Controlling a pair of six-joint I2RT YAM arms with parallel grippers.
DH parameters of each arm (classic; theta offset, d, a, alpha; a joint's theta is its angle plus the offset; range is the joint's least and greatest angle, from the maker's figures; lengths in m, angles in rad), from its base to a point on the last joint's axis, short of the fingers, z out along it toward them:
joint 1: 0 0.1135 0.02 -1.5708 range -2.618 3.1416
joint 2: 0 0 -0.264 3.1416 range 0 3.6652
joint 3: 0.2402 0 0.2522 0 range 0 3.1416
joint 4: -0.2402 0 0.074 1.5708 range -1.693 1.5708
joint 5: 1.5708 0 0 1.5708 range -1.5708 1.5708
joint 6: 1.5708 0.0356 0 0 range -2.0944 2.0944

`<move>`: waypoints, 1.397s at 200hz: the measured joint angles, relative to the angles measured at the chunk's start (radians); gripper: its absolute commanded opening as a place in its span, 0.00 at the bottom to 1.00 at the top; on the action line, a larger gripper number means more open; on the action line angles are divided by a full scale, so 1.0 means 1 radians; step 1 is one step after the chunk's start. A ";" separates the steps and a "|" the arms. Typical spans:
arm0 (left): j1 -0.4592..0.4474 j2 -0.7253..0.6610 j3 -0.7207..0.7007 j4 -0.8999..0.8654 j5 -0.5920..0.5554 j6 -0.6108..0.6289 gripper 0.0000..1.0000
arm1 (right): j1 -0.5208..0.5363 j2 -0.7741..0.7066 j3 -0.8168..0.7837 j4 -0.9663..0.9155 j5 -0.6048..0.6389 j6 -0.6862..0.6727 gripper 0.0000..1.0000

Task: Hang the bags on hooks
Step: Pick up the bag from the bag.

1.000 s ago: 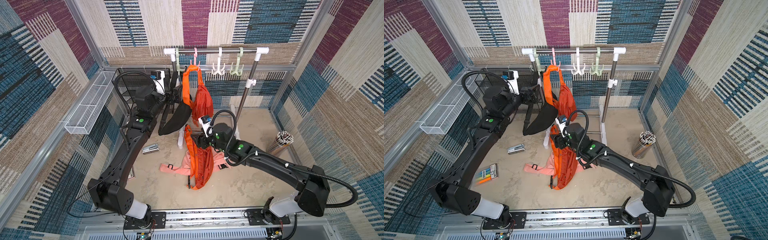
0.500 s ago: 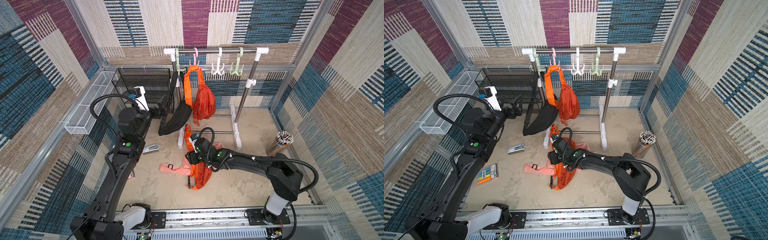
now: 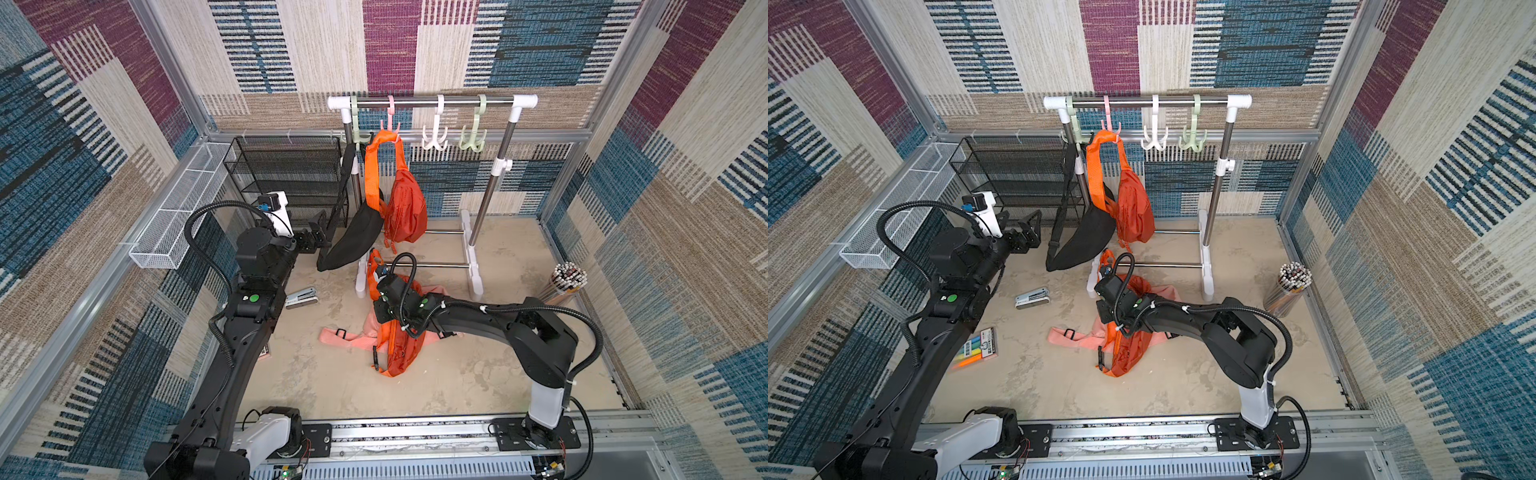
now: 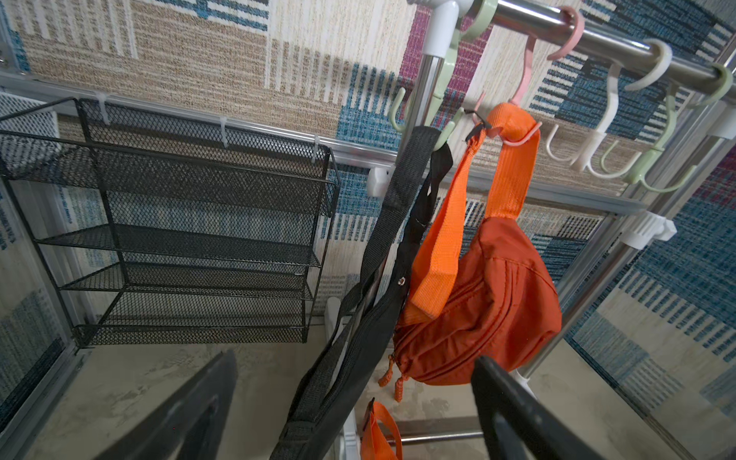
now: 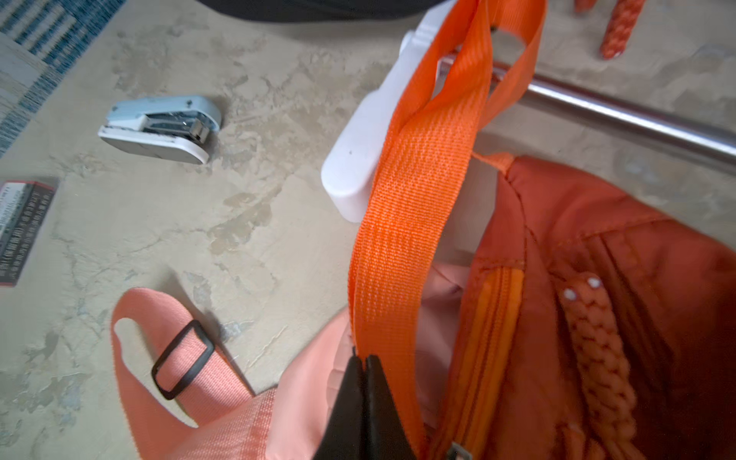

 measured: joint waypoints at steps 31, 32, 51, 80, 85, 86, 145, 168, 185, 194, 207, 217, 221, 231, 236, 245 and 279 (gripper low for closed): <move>0.016 0.072 -0.014 0.002 0.155 0.076 0.91 | -0.007 -0.153 -0.021 0.013 -0.010 -0.090 0.00; 0.016 0.076 -0.015 0.002 0.166 0.083 0.91 | -0.007 -0.157 -0.022 0.012 -0.012 -0.093 0.00; 0.010 0.119 -0.037 0.008 0.339 0.192 0.88 | -0.021 -0.251 -0.032 0.013 -0.056 -0.172 0.00; -0.036 0.136 -0.083 -0.001 0.542 0.423 0.86 | -0.061 -0.359 -0.052 0.014 -0.160 -0.272 0.00; -0.046 0.135 -0.088 -0.002 0.572 0.461 0.86 | -0.069 -0.372 -0.055 0.014 -0.177 -0.285 0.00; -0.047 0.135 -0.088 -0.002 0.576 0.468 0.86 | -0.070 -0.375 -0.056 0.014 -0.180 -0.287 0.00; -0.140 0.205 -0.045 -0.127 0.780 0.795 0.82 | -0.100 -0.437 -0.075 0.007 -0.346 -0.408 0.00; -0.163 0.259 0.001 -0.200 0.834 0.876 0.79 | -0.101 -0.444 -0.078 0.006 -0.384 -0.434 0.00; -0.176 0.307 0.055 -0.283 0.861 0.938 0.73 | -0.101 -0.452 -0.079 0.005 -0.406 -0.451 0.00; -0.183 0.333 0.087 -0.340 0.874 0.983 0.67 | -0.101 -0.459 -0.080 0.004 -0.417 -0.459 0.00; -0.191 0.363 0.128 -0.420 0.882 1.044 0.56 | -0.101 -0.468 -0.084 0.003 -0.426 -0.468 0.00; -0.194 0.376 0.143 -0.470 0.884 1.082 0.48 | -0.101 -0.475 -0.089 0.003 -0.429 -0.471 0.00; -0.194 0.379 0.146 -0.489 0.884 1.097 0.46 | -0.101 -0.477 -0.092 0.003 -0.431 -0.471 0.00; -0.195 0.381 0.149 -0.530 0.882 1.126 0.40 | -0.101 -0.479 -0.096 0.003 -0.434 -0.475 0.00; -0.195 0.381 0.151 -0.548 0.881 1.137 0.37 | -0.102 -0.480 -0.098 0.003 -0.435 -0.475 0.00; -0.194 0.382 0.159 -0.578 0.876 1.155 0.32 | -0.102 -0.481 -0.102 0.003 -0.438 -0.475 0.00; -0.196 0.395 0.212 -0.682 0.856 1.202 0.00 | -0.103 -0.498 -0.122 0.016 -0.443 -0.477 0.03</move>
